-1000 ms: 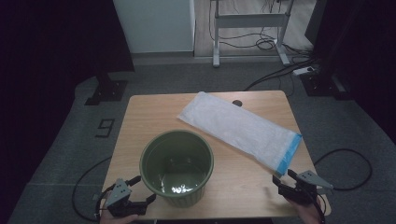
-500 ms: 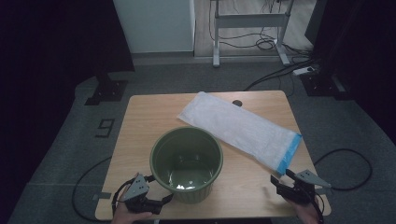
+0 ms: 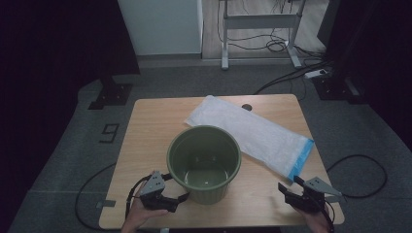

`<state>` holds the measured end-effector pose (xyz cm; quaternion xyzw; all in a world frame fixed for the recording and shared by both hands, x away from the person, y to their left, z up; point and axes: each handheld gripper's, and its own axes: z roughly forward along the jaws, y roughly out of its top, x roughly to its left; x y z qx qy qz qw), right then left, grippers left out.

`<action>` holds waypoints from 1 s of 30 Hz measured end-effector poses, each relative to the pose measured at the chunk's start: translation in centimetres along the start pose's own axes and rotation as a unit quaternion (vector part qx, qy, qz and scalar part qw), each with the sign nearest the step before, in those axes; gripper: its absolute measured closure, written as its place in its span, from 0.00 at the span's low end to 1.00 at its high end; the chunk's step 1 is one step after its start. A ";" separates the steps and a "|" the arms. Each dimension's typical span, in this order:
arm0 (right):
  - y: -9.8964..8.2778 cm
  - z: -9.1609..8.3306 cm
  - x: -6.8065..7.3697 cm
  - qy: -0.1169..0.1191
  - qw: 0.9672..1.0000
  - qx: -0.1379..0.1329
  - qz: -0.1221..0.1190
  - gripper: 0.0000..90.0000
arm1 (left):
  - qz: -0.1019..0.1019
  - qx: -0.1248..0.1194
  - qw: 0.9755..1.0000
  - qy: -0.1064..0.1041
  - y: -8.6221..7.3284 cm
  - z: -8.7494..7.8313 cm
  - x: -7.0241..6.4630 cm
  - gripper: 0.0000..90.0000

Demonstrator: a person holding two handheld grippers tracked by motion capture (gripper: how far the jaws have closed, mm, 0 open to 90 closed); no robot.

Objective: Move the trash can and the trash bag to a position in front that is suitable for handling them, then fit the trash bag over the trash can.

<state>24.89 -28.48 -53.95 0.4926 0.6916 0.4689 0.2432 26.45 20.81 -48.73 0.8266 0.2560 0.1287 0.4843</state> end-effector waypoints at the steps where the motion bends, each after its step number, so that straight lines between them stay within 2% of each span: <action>1: 0.0 -0.1 0.0 0.001 1.000 -0.001 0.001 0.29 | 0.000 -0.001 1.000 0.000 0.1 0.2 0.0 0.13; 9: -0.2 -0.3 -0.2 0.001 1.000 -0.002 0.003 0.29 | -0.010 -0.007 1.000 -0.010 0.8 1.5 0.1 0.14; 16: -0.2 0.0 0.2 0.004 1.000 0.004 -0.010 0.29 | -0.014 -0.010 1.000 -0.011 1.1 2.3 0.1 0.14; 21: -0.2 0.0 0.2 0.004 1.000 0.006 -0.010 0.29 | -0.018 -0.019 1.000 0.002 0.9 1.8 -0.1 0.15; 22: -0.2 0.0 0.2 0.004 1.000 0.004 -0.009 0.29 | -0.024 -0.022 0.999 0.015 0.8 1.1 -0.1 0.15; 25: -0.1 -0.1 0.1 0.001 1.000 0.001 -0.009 0.29 | -0.027 -0.024 0.999 0.034 0.5 -0.1 -0.2 0.15; 30: -0.1 -0.3 0.1 -0.003 1.000 0.000 -0.008 0.29 | -0.033 -0.016 0.998 0.054 -0.5 -1.4 -0.3 0.15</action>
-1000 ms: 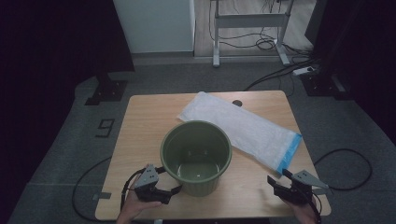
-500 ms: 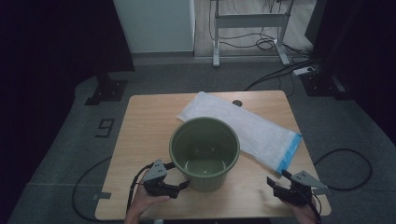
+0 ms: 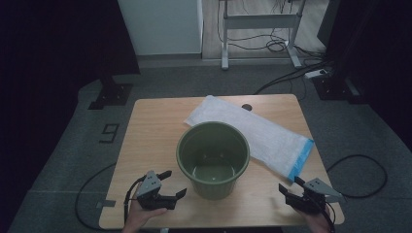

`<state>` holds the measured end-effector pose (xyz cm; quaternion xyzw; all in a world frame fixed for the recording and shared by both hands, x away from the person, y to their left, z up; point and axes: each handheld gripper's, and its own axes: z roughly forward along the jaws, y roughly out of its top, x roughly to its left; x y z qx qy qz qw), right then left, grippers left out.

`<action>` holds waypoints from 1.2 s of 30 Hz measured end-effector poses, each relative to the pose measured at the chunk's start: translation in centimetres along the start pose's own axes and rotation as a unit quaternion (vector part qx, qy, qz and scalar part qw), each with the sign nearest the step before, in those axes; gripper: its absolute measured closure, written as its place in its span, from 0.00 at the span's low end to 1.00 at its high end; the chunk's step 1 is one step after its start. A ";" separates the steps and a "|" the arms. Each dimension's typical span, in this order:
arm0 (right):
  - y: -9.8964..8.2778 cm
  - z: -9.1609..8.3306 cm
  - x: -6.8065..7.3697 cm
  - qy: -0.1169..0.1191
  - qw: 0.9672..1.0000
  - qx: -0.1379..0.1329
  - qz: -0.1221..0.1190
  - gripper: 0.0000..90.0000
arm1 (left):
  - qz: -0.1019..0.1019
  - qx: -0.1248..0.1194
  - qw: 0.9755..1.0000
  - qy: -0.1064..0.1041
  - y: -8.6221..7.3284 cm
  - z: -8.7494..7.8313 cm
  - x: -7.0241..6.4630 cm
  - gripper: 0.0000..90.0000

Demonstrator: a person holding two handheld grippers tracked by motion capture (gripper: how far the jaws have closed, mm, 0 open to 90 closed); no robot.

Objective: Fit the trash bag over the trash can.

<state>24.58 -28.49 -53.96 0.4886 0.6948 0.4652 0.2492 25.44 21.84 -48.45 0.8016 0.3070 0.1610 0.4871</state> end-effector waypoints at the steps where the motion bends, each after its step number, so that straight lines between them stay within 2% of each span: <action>1: 0.0 0.0 0.0 0.000 1.000 0.000 0.000 0.29 | 0.000 0.000 1.000 0.000 0.0 0.0 0.0 0.15; 4: 0.1 0.1 0.2 -0.002 1.000 0.001 -0.005 0.29 | 0.001 0.011 1.000 0.017 -1.0 -0.9 0.1 0.15; 9: 0.9 1.1 0.6 -0.003 1.000 0.007 -0.015 0.29 | -0.011 0.017 0.999 0.038 -1.9 -1.8 0.9 0.15; 13: 2.1 2.1 1.2 -0.015 1.000 0.012 -0.014 0.29 | -0.019 0.018 0.999 0.044 -2.3 -2.0 1.4 0.15; 15: 3.5 3.6 1.6 -0.012 1.000 0.014 -0.017 0.30 | -0.030 0.020 0.998 0.049 -2.9 -2.0 2.0 0.15; 16: 3.5 3.6 1.6 -0.012 1.000 0.014 -0.017 0.30 | -0.030 0.020 0.998 0.049 -2.9 -2.0 2.0 0.15; 17: 4.5 5.3 1.7 -0.008 0.999 0.027 -0.018 0.30 | -0.040 0.022 0.997 0.054 -3.3 -2.0 2.3 0.15; 20: 5.7 7.9 2.0 0.003 0.999 0.050 -0.016 0.30 | -0.045 0.026 0.997 0.057 -3.7 -2.1 2.7 0.15; 24: 6.9 11.2 2.6 -0.006 0.997 0.071 -0.015 0.32 | -0.051 0.025 0.997 0.060 -4.1 -2.3 3.1 0.15; 27: 7.5 12.9 2.8 -0.006 0.996 0.087 -0.019 0.33 | -0.056 0.024 0.996 0.059 -4.4 -2.4 3.5 0.15; 30: 7.5 14.0 2.8 -0.011 0.994 0.104 -0.019 0.34 | -0.061 0.024 0.996 0.060 -4.7 -2.5 3.7 0.16; 34: 7.2 14.5 2.6 -0.025 0.992 0.120 -0.018 0.38 | -0.063 0.026 0.996 0.059 -4.9 -2.6 3.8 0.16; 36: 7.0 14.7 2.5 -0.035 0.990 0.134 -0.017 0.42 | -0.064 0.027 0.996 0.059 -4.9 -2.5 3.8 0.16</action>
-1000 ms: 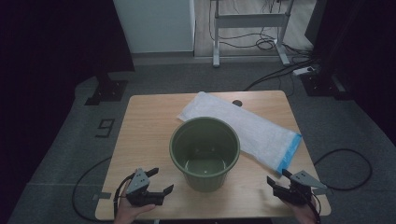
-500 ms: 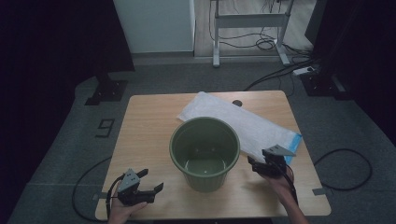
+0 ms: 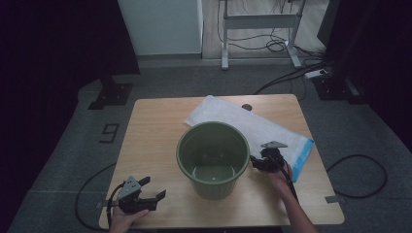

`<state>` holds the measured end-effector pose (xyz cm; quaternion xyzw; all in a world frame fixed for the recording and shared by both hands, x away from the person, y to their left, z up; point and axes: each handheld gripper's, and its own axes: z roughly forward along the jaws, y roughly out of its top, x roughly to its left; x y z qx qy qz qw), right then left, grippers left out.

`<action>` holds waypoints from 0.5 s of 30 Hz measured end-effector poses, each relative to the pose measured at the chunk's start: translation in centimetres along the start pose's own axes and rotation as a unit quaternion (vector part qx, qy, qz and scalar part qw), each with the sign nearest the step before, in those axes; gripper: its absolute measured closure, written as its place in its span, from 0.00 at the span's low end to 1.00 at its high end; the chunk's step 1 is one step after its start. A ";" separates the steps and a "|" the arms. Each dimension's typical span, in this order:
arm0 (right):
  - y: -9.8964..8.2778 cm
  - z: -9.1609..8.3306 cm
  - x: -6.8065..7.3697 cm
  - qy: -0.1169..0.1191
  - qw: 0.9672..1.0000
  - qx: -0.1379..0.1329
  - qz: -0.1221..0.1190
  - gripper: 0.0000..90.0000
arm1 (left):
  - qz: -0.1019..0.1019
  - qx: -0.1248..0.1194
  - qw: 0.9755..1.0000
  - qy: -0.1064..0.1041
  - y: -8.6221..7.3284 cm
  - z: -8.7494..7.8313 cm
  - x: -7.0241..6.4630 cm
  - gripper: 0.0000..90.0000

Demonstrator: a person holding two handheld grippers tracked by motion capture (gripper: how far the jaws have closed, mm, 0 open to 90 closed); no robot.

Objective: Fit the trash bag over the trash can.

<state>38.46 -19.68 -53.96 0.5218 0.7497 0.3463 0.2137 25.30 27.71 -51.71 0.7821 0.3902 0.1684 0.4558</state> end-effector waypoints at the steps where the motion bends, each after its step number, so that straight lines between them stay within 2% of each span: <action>1: -0.1 0.1 -0.1 0.001 1.000 0.004 0.003 0.44 | 0.000 0.000 1.000 -0.001 0.0 0.0 0.0 0.16; 4: -0.2 0.0 -0.2 0.007 1.000 0.005 0.003 0.49 | -0.001 0.002 1.000 0.000 -0.1 0.1 0.0 0.16; 6: -0.5 0.2 -0.4 0.010 1.000 0.018 0.005 0.59 | 0.000 0.003 1.000 0.001 -0.1 0.1 0.0 0.16; 10: -0.7 -0.1 -1.0 0.014 1.000 0.016 0.019 0.72 | -0.004 0.002 1.000 0.002 -0.3 0.1 0.1 0.16; 15: -1.1 -0.3 -1.3 -0.006 1.000 0.008 0.013 0.94 | -0.010 0.005 1.000 0.005 -0.7 0.0 0.5 0.16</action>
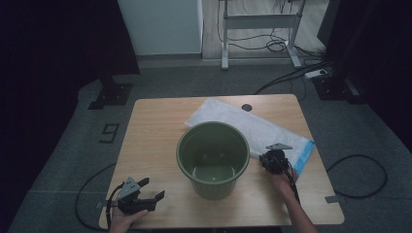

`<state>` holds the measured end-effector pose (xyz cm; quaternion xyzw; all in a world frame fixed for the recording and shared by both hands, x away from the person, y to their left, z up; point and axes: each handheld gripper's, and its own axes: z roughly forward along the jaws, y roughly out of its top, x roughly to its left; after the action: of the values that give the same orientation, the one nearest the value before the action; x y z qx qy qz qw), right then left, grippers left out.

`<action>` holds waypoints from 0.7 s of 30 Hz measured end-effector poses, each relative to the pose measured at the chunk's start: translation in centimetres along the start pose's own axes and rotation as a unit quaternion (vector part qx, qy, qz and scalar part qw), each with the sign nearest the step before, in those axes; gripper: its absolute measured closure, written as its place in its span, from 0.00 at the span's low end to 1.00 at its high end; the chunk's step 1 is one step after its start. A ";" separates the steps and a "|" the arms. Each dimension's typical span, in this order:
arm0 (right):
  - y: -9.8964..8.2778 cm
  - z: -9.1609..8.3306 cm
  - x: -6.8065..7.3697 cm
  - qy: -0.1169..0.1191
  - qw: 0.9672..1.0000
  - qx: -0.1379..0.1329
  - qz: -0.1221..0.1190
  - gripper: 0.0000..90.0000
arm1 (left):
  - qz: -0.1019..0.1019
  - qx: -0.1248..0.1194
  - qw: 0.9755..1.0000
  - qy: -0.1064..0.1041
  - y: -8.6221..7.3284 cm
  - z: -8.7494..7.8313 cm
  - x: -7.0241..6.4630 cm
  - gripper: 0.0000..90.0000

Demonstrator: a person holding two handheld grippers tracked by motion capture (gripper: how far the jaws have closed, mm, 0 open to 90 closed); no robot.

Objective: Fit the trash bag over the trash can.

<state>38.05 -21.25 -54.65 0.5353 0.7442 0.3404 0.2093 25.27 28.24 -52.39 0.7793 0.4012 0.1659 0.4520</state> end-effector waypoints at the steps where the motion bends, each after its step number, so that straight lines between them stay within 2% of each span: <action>1: -0.1 -0.1 -0.1 -0.002 1.000 -0.002 0.002 0.95 | 0.001 0.000 1.000 0.000 0.0 0.0 0.0 0.16; 4: -0.6 -0.5 -0.1 -0.010 1.000 -0.005 0.002 0.97 | 0.000 -0.001 1.000 0.002 0.0 -0.1 0.0 0.16; 7: -1.3 -1.3 0.1 -0.029 0.999 -0.004 -0.019 0.98 | -0.001 -0.004 1.000 0.004 0.1 -0.3 0.1 0.16; 8: -1.7 -1.8 0.0 -0.027 0.999 -0.007 -0.020 0.98 | -0.001 -0.004 1.000 0.004 0.1 -0.3 0.1 0.17; 10: -2.3 -2.5 -0.3 -0.025 1.000 -0.009 -0.014 0.98 | -0.008 -0.004 1.000 0.006 0.0 -0.1 0.2 0.17; 14: -3.7 -4.2 -1.1 -0.018 1.000 -0.017 0.008 0.98 | -0.007 -0.003 1.000 0.008 0.0 -0.1 0.1 0.17; 21: -6.4 -7.7 -2.4 -0.018 0.999 -0.039 0.026 0.98 | -0.009 -0.004 1.000 0.005 0.2 0.1 -0.2 0.17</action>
<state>29.48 -26.97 -54.28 0.5522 0.7120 0.3649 0.2343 25.26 27.97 -52.25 0.7726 0.4100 0.1675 0.4549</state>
